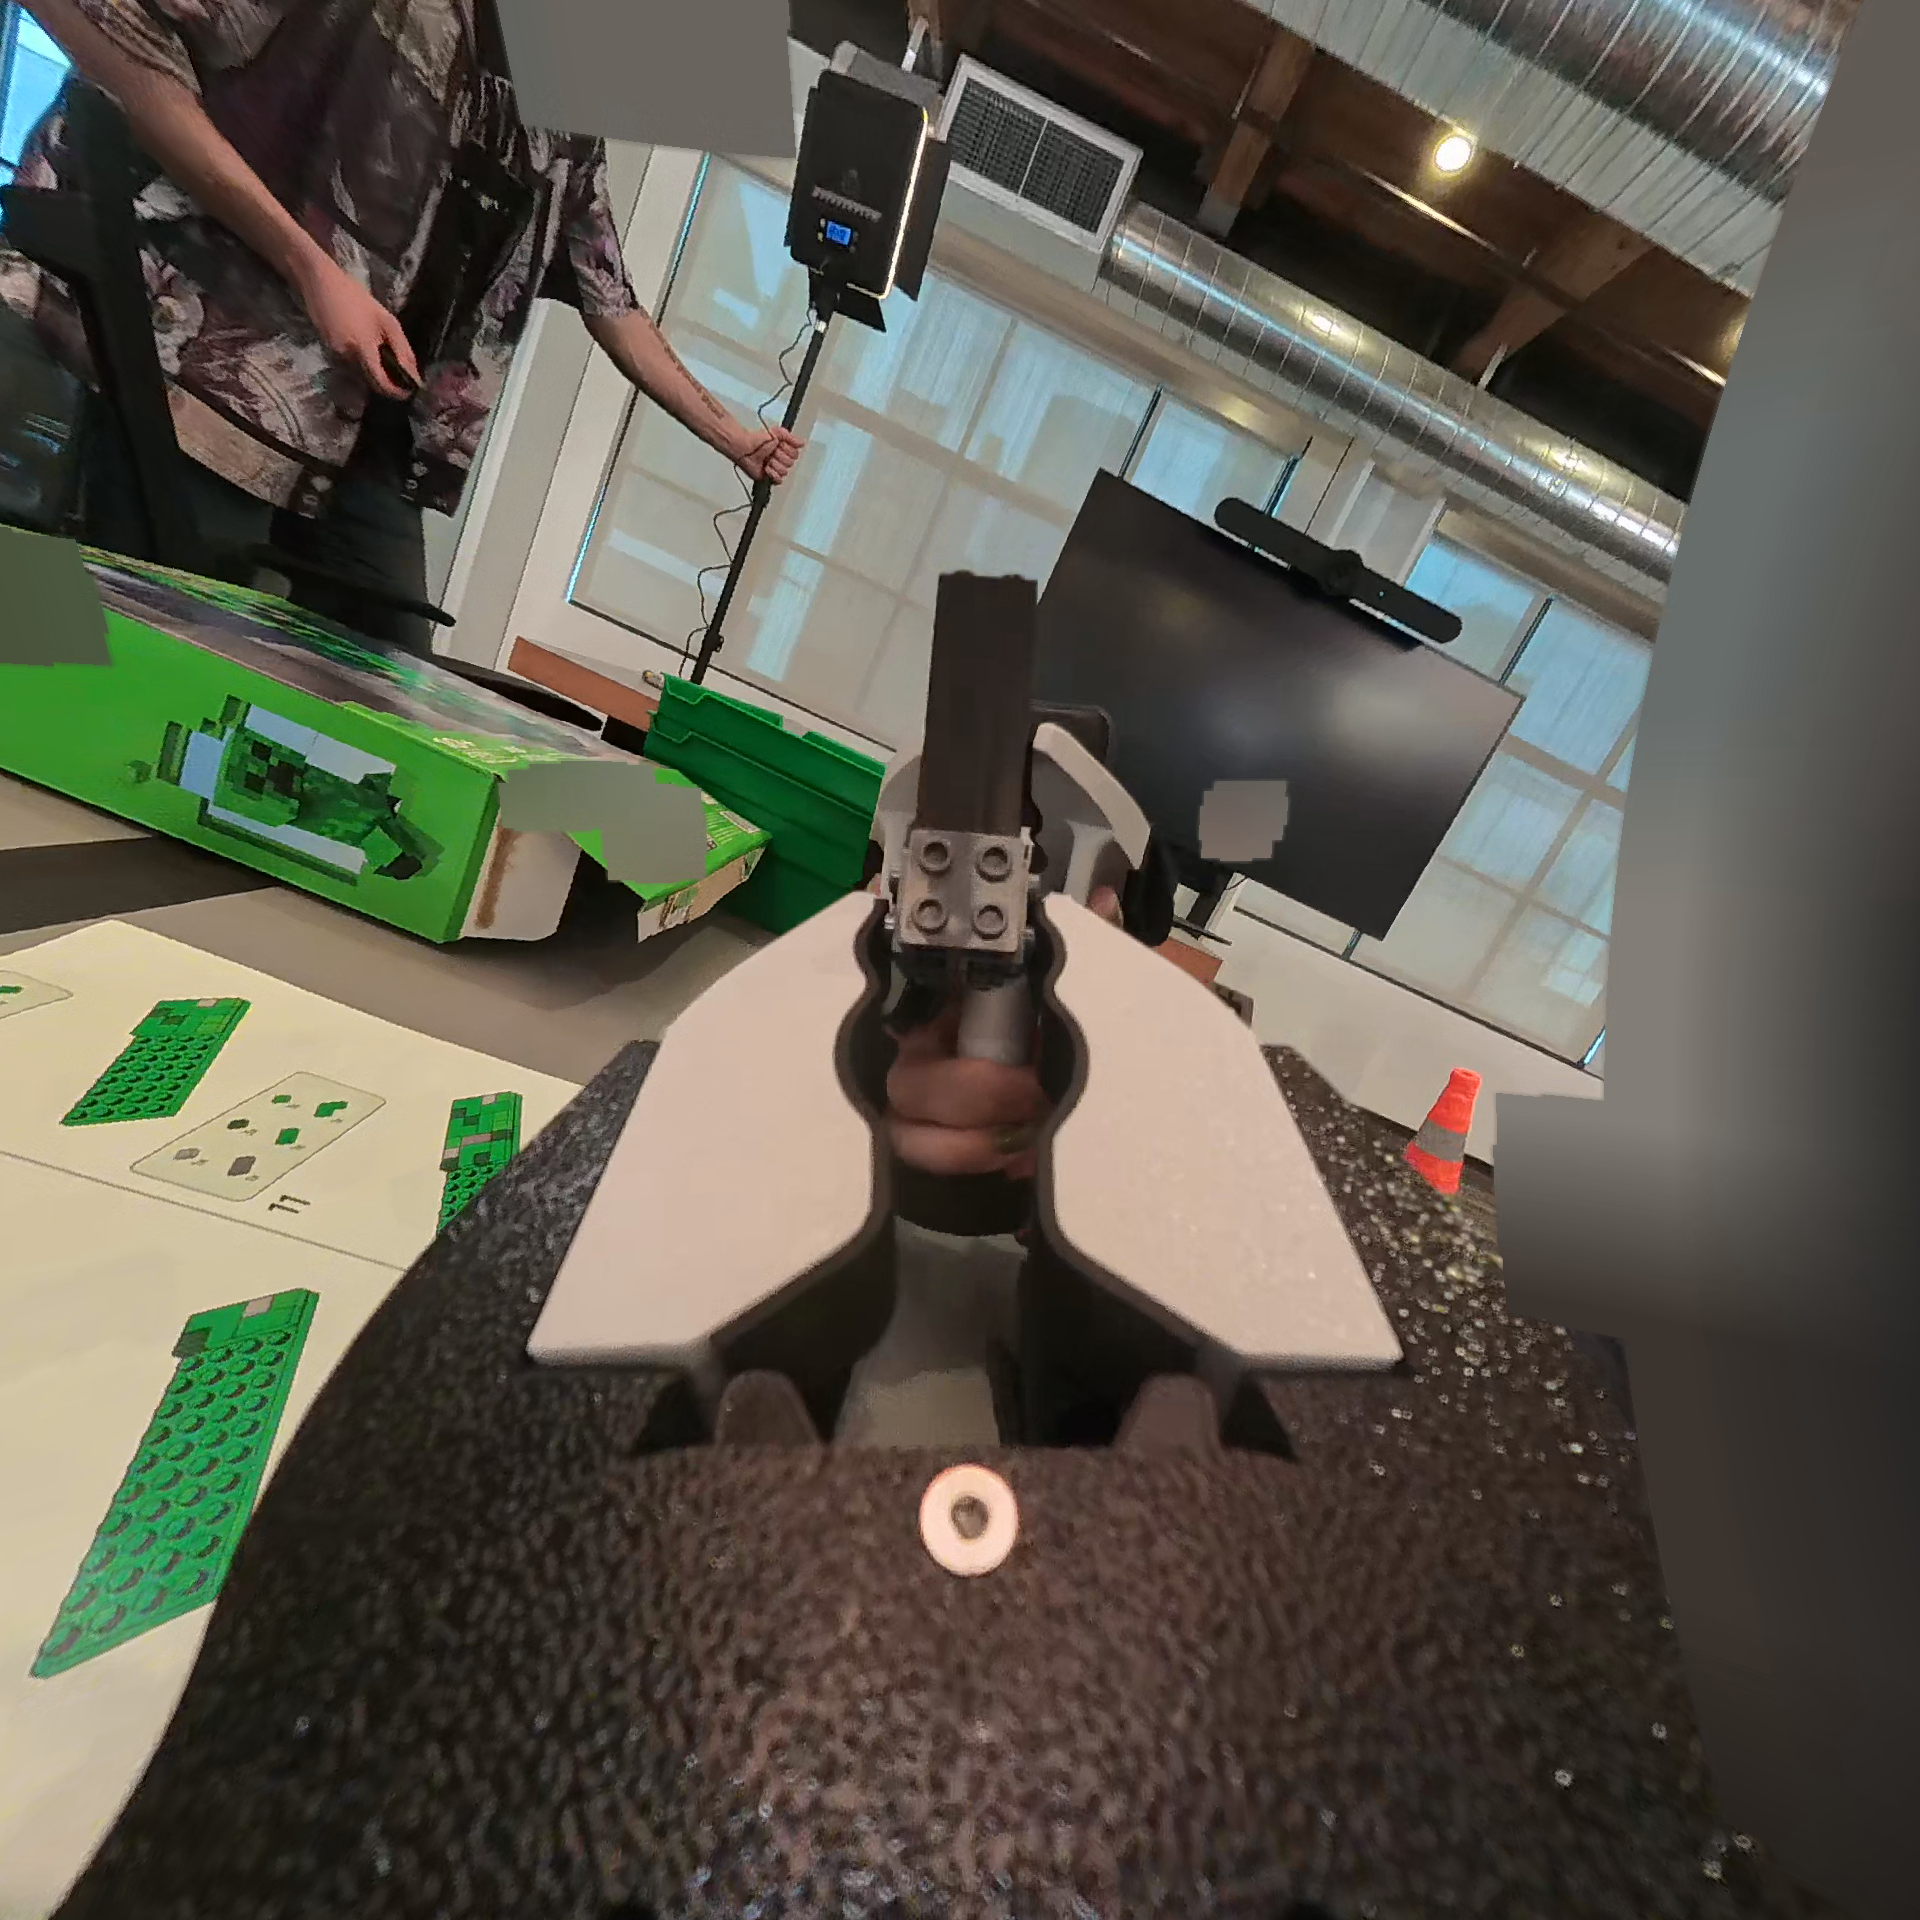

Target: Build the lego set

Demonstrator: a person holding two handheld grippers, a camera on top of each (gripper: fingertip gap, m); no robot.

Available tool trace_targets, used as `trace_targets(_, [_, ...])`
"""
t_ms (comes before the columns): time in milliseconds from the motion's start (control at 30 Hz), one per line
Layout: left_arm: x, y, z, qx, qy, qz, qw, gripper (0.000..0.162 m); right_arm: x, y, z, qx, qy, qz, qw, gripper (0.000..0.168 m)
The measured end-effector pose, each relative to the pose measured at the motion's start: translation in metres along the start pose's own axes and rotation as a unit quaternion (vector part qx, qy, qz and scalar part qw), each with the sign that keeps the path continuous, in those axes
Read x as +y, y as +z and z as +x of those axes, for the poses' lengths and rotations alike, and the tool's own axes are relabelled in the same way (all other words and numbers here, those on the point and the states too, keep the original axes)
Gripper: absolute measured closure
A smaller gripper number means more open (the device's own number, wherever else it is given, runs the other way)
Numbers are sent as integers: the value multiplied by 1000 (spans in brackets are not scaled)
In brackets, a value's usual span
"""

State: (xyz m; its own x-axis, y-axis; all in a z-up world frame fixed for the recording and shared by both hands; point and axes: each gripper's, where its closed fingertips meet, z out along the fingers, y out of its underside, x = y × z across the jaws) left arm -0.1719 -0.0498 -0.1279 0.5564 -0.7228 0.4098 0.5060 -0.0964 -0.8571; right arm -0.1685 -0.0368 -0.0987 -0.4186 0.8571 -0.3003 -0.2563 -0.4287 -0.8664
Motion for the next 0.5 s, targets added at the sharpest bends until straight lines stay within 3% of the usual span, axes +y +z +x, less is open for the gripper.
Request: trace_targets(500, [11,1,4,15,9,-44,999,138,7,-10,-3,-14,7,-46,999,152])
